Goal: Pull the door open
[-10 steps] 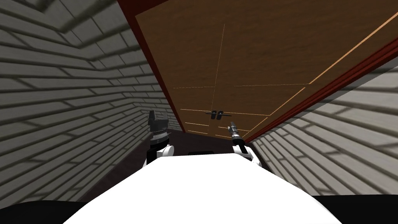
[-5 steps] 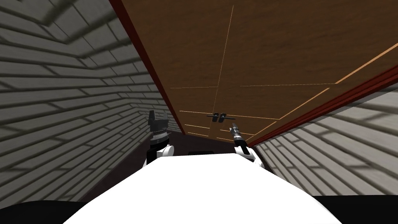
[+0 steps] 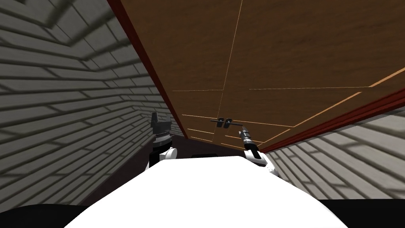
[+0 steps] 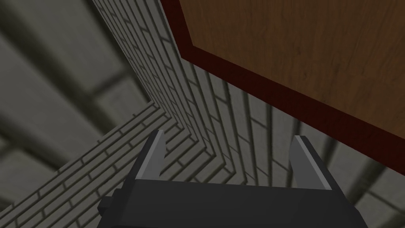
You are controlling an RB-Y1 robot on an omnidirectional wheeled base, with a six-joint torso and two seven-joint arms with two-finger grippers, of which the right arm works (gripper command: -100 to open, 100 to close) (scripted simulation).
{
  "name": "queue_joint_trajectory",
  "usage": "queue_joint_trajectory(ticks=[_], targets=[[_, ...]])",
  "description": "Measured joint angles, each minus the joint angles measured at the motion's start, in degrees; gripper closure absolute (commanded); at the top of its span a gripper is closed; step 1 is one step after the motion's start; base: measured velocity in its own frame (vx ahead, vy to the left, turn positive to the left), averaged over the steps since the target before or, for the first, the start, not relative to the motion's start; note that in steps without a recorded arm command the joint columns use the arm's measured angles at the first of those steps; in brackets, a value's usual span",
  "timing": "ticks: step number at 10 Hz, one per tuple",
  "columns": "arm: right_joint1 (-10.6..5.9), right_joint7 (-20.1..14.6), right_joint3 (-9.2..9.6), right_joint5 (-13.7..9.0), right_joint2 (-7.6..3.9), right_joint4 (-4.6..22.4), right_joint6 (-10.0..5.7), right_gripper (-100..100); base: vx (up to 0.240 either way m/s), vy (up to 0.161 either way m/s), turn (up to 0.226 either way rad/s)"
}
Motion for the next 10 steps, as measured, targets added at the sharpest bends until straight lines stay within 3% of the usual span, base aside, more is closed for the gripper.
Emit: queue_joint_trajectory(ticks=[3, 4, 10], targets=[[-1.38, -0.2, -0.11, -0.5, -0.47, 1.5, -0.83, -100, 0.147, -0.015, 0.092], [-1.49, -0.2, -0.06, -0.5, -0.47, 1.5, -0.88, 100, -0.014, -0.004, -0.021], [-1.38, -0.2, 0.01, -0.5, -0.39, 1.6, -0.82, 100, -0.033, -0.001, 0.013]])
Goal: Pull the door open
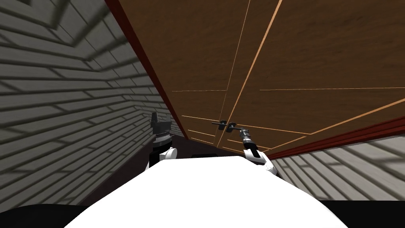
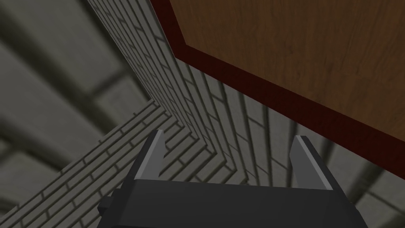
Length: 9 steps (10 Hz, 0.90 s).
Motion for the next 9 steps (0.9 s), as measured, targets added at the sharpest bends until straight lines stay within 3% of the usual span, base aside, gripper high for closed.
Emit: queue_joint_trajectory(ticks=[4, 9], targets=[[1.18, -1.6, 0.43, -0.1, -1.87, 0.1, -1.56, 100, -0.190, -0.010, 0.124], [3.88, -4.9, 3.24, 0.1, -4.61, -0.6, -4.24, 100, -0.215, -0.049, 0.153]])
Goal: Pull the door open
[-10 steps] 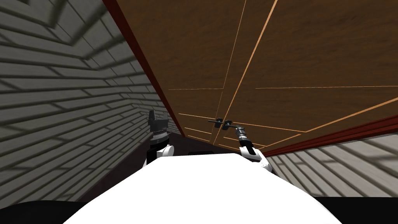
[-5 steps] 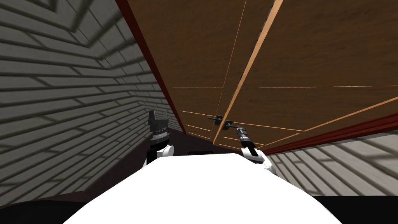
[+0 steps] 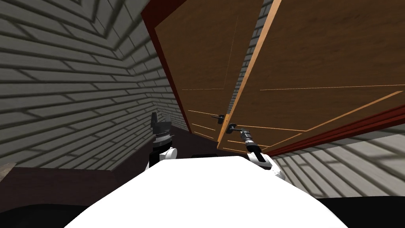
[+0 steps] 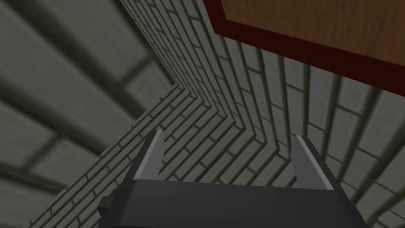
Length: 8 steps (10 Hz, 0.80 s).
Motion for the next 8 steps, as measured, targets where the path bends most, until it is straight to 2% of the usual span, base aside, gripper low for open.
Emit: queue_joint_trajectory(ticks=[2, 6, 8], targets=[[0.19, -0.4, 0.66, 0.2, -0.24, 0.0, -0.75, 100, -0.118, -0.025, 0.067], [2.40, -2.7, 1.23, 0.5, -2.39, -0.7, -3.13, 100, -0.201, -0.034, 0.128], [3.57, -3.6, 1.76, 0.7, -2.96, -0.6, -4.60, 100, -0.183, -0.058, 0.101]])
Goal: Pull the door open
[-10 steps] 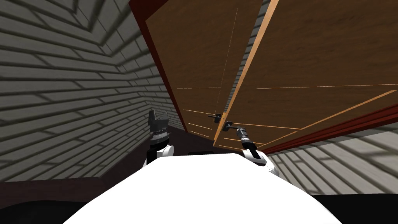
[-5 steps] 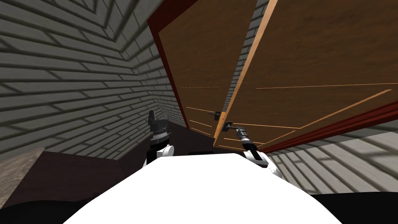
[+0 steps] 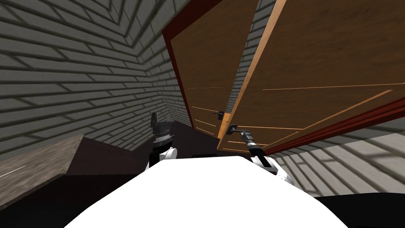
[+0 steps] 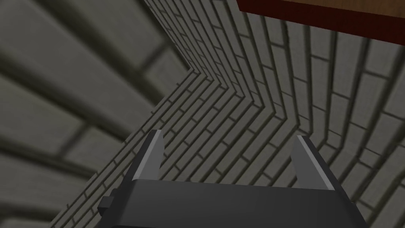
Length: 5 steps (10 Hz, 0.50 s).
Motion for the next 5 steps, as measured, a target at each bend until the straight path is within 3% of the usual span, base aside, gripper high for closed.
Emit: queue_joint_trajectory(ticks=[2, 3, 5], targets=[[1.04, -0.9, 0.61, 0.3, -0.67, 0.2, -1.80, 100, -0.189, -0.055, 0.138], [1.53, -1.5, 0.84, 0.3, -1.18, 0.2, -2.61, 100, -0.089, -0.029, 0.012], [2.02, -1.9, 0.67, 0.4, -1.74, 0.6, -3.27, 100, -0.196, -0.036, 0.147]])
